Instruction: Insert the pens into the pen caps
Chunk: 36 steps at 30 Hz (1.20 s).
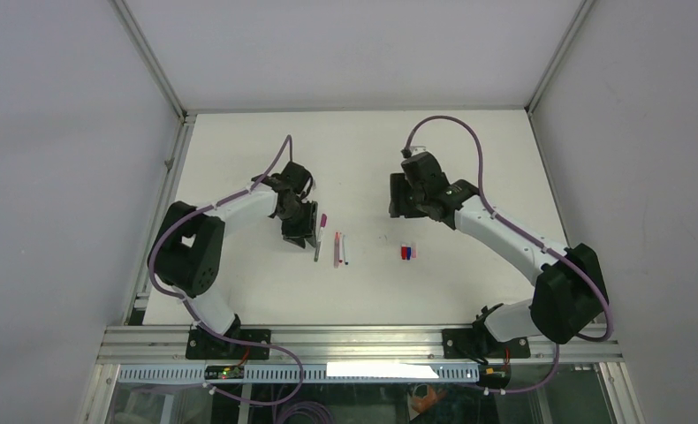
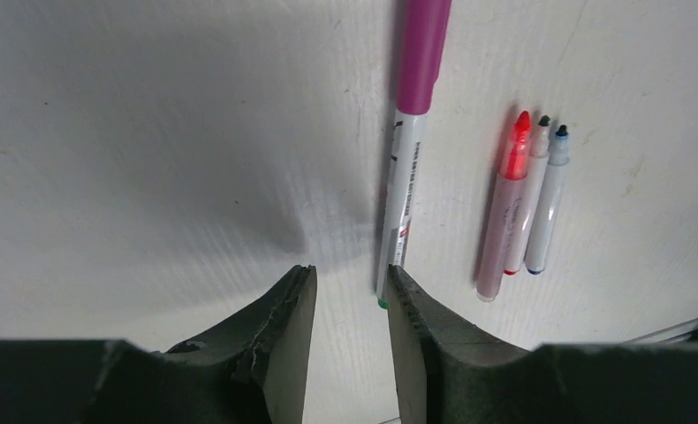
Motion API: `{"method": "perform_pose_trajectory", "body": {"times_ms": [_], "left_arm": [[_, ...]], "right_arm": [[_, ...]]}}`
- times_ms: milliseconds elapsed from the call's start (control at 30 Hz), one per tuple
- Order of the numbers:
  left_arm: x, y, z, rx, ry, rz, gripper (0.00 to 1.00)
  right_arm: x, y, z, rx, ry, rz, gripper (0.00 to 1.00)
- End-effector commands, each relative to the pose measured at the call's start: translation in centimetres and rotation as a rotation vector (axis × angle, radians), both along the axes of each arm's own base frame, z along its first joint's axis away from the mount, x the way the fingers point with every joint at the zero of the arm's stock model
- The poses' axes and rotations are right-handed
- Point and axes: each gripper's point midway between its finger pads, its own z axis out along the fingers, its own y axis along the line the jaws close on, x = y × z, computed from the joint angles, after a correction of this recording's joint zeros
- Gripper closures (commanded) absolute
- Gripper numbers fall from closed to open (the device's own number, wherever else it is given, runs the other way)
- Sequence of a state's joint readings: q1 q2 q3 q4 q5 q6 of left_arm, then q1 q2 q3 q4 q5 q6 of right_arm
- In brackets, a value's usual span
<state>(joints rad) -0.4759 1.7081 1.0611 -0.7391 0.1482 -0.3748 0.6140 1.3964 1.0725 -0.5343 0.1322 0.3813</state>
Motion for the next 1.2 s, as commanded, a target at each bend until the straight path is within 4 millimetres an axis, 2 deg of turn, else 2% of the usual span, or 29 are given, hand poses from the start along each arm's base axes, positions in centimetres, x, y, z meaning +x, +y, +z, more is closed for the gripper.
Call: {"method": "perform_pose_trajectory", "body": {"times_ms": [0, 133, 233, 500, 833, 1167], "left_arm": [[1.9, -1.9, 4.1, -0.119, -0.083, -0.013, 0.63], [2.0, -3.3, 6.6, -0.19, -0.121, -0.034, 0.62], [1.7, -4.7, 7.7, -0.216, -0.136, -0.056, 0.62], [1.1, -6.7, 5.6, -0.146, -0.099, -0.076, 0.65], [2.1, -6.1, 3.0, 0.025, -0.117, -0.021, 0.69], [3.0, -7.8, 3.1, -0.039, -0.128, -0.023, 0.69]], "right_arm": [[-1.2, -1.7, -0.5, -0.047, 0.021, -0.048, 0.45], [-1.1, -1.8, -0.5, -0.047, 0.022, -0.052, 0.45], [-1.1, -1.6, -0.7, -0.045, 0.028, -0.05, 0.46], [-1.4, -2.0, -0.8, -0.044, 0.022, -0.053, 0.46], [-1.6, -2.5, -0.9, -0.037, 0.017, -0.054, 0.46], [-1.6, -2.9, -1.1, -0.043, 0.015, -0.059, 0.46]]}}
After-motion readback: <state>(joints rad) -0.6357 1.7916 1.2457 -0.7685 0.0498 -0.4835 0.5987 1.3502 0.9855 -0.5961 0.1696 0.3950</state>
